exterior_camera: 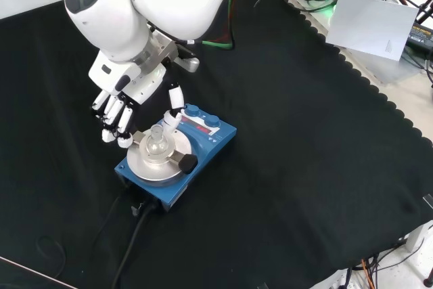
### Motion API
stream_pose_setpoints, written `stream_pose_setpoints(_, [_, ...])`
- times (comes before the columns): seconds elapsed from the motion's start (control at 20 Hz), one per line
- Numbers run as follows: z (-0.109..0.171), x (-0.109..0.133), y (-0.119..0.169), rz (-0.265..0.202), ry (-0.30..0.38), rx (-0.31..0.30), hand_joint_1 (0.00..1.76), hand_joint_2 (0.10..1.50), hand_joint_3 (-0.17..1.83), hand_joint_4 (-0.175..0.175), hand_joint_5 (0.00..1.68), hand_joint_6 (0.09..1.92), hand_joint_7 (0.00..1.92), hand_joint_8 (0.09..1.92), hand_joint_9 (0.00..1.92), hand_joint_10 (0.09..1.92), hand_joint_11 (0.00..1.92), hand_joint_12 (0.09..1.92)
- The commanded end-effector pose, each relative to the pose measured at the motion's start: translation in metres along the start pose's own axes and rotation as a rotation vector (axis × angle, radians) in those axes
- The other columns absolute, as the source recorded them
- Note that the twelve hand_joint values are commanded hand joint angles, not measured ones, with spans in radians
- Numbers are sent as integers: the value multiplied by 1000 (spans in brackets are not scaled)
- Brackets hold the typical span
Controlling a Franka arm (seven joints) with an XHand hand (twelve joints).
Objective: Place the round-bottom flask on the heater.
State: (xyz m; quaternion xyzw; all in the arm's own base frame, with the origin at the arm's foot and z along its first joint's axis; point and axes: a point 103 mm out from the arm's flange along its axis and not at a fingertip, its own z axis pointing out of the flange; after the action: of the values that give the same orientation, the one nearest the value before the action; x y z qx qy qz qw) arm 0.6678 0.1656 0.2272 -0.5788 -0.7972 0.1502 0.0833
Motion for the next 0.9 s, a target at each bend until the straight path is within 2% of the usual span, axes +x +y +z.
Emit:
stream_pose_setpoints(0.05, [-1,-4,-8,2,-1,-7,823,576,614,7,440,411,176,589,390,646,63,1371])
stream_pose_setpoints(0.4, [-24,-13,-44,44,7,-28,822,579,609,8,454,365,166,588,384,649,58,1370])
stream_pose_setpoints(0.9, [-32,-18,-94,91,26,-59,823,587,608,8,461,344,164,588,382,648,55,1374])
